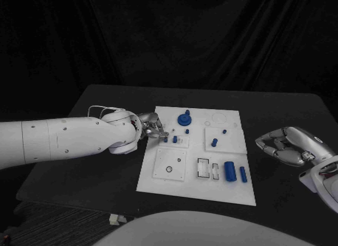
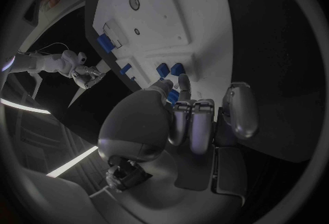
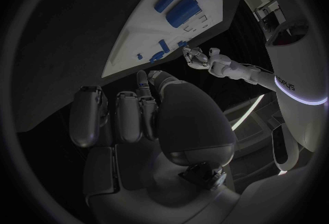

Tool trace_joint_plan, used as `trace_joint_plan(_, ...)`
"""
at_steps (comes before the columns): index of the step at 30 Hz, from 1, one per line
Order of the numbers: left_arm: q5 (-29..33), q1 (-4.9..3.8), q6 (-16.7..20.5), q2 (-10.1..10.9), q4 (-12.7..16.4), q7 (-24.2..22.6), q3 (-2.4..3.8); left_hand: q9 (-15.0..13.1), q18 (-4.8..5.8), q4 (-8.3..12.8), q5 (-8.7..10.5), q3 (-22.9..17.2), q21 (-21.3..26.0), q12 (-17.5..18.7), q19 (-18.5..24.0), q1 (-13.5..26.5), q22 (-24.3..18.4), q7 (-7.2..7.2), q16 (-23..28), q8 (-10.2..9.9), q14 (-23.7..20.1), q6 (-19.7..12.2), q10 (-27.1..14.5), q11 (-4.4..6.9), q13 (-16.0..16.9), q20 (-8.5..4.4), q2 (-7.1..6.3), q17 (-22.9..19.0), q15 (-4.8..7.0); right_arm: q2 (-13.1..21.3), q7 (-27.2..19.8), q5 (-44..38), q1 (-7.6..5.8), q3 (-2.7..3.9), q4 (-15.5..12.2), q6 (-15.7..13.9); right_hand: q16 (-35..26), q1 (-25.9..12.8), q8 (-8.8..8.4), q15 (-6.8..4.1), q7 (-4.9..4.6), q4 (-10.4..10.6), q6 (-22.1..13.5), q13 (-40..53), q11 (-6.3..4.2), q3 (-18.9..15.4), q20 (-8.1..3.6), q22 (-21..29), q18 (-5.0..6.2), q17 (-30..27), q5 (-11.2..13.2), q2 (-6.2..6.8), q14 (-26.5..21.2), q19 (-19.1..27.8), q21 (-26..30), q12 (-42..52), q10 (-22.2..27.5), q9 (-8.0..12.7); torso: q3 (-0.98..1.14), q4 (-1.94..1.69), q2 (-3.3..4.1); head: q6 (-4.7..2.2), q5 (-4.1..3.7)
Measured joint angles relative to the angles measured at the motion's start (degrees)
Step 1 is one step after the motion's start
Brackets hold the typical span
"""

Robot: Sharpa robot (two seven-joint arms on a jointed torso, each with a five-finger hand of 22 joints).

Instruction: Assemble the parts on the task board

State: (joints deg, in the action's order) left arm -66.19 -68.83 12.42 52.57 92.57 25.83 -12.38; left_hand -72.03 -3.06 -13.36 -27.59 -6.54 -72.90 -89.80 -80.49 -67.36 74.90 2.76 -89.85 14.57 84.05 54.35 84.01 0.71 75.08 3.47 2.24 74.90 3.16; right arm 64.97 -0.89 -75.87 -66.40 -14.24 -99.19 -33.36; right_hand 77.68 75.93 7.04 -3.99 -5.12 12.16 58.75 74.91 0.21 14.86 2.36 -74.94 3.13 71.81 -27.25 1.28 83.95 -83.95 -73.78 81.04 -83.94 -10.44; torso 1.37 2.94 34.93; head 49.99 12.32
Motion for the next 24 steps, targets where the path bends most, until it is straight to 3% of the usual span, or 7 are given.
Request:
trace_joint_plan(6, -0.6, 0.00, -0.6, -0.2, -0.1, 1.1, -0.01, -1.7, 0.00, -2.3, 5.58, -0.5, 0.0, 0.0, 0.0, 2.0, 0.0, 0.21, 0.0, 2.0, 0.0, -0.6, 0.0, 0.00, 0.0, 0.00, -0.51, 0.0, 0.00, 0.0, 0.0, 0.0, 0.00, 0.00, 0.0, 0.0, 0.0, 0.0, 0.00, 0.00, 0.00, 0.0, 0.0, 0.0, 0.00, 0.0, 0.00, 0.0, 0.00, 0.0, 0.0, 0.00, 0.0, 0.0, 0.0, 0.0, 0.0, 0.0, -0.03, 0.00, 0.01, 0.00, 0.12)
trace_joint_plan(9, -0.8, 0.00, -0.9, -0.5, -0.2, 1.5, -0.01, -1.8, 0.00, -2.6, 6.95, -0.4, 0.0, 0.0, 0.0, 2.3, 0.0, 0.40, 0.0, 2.1, 0.0, -0.8, 0.0, 0.00, 0.0, 0.00, -0.40, 0.0, 0.00, 0.0, 0.0, 0.0, 0.00, 0.00, 0.0, 0.0, 0.0, 0.0, 0.00, 0.00, 0.00, 0.0, 0.0, 0.0, 0.00, 0.0, 0.00, 0.0, 0.00, 0.0, 0.0, 0.00, 0.0, 0.0, 0.0, 0.0, 0.0, 0.0, -0.03, 0.00, 0.02, 0.00, 0.18)
trace_joint_plan(11, -0.9, 0.01, -1.1, -0.7, -0.3, 1.8, -0.01, -1.7, 0.00, -3.0, 7.87, 0.0, 0.0, 0.0, 0.0, 3.5, 0.0, 0.41, 0.0, 2.1, 0.0, -0.8, 0.0, 0.00, 0.0, 0.00, -0.24, 0.0, 0.00, -0.1, 0.0, 0.0, 0.00, 0.00, 0.1, 0.0, 0.0, 0.0, 0.00, 0.00, 0.00, 0.0, 0.0, 0.0, 0.00, 0.0, 0.00, 0.0, 0.00, 0.0, 0.0, 0.00, 0.0, 0.0, 0.0, 0.0, 0.0, -0.1, -0.03, 0.00, 0.03, 0.00, 0.23)
trace_joint_plan(14, -1.0, 0.01, -1.4, -1.0, -0.4, 1.9, -0.01, -1.1, 0.00, -3.5, 11.69, 1.0, 0.0, 0.0, 0.0, 6.7, 0.0, 0.41, 0.0, 2.1, 0.0, -0.8, 0.0, 0.00, 0.0, 0.00, 0.41, 0.0, 0.00, -0.1, 0.0, 0.0, 0.00, 0.00, 0.1, 0.0, 0.0, 0.0, 0.00, 0.00, 0.00, 0.0, 0.0, 0.0, 0.00, 0.0, 0.00, 0.0, 0.00, 0.0, 0.0, 0.00, 0.0, 0.0, 0.0, 0.0, 0.0, -0.1, -0.03, 0.00, 0.03, 0.00, 0.26)
trace_joint_plan(19, -1.1, 0.03, -1.9, -1.3, -0.5, 2.0, -0.01, -0.6, 0.00, -3.4, 15.14, 4.0, 0.0, 0.0, 0.0, 11.4, 0.0, 0.41, 0.0, 2.4, 0.0, -0.8, 0.0, 0.00, 0.0, 0.00, 1.29, 0.0, 0.00, -0.1, 0.0, 0.0, 0.00, 0.00, 0.1, 0.0, 0.0, 0.0, 0.00, 0.00, 0.00, 0.0, 0.0, 0.0, 0.00, 0.0, 0.00, 0.0, 0.00, 0.0, 0.0, 0.00, 0.0, 0.0, 0.0, 0.0, 0.0, 0.0, -0.03, 0.01, 0.07, 0.00, 0.21)
trace_joint_plan(22, -1.1, 0.04, -2.2, -1.3, -0.5, 2.1, -0.02, -0.5, 0.00, -3.4, 15.70, 4.6, 0.0, 0.0, 0.0, 12.0, 0.0, 0.44, 0.0, 2.5, 0.0, -0.8, 0.0, 0.00, 0.0, 0.00, 1.57, 0.0, 0.00, -0.1, 0.0, 0.0, 0.00, 0.00, 0.1, 0.1, 0.0, 0.0, 0.00, 0.00, 0.00, 0.0, 0.0, 0.0, 0.00, 0.0, 0.00, 0.0, 0.00, 0.0, 0.0, 0.00, 0.0, 0.0, 0.0, 0.0, 0.0, 0.0, -0.03, 0.02, 0.07, 0.00, 0.17)
trace_joint_plan(24, -1.2, 0.05, -2.5, -1.5, -0.6, 2.1, -0.02, -0.3, 0.00, -3.2, 13.77, 4.8, 0.2, 0.0, 0.0, 11.7, 0.0, 0.52, 0.0, 2.6, 0.0, -0.7, 0.0, 0.00, 0.0, 0.00, 1.81, 0.0, 0.00, -0.2, 0.0, 0.0, 0.00, 0.00, 0.1, 0.1, 0.0, 0.0, 0.00, 0.00, 0.00, 0.0, 0.0, 0.0, 0.00, 0.0, 0.00, 0.0, 0.00, 0.0, 0.0, 0.00, 0.0, 0.0, 0.0, 0.0, 0.0, 0.0, -0.03, 0.01, 0.07, 0.00, 0.17)
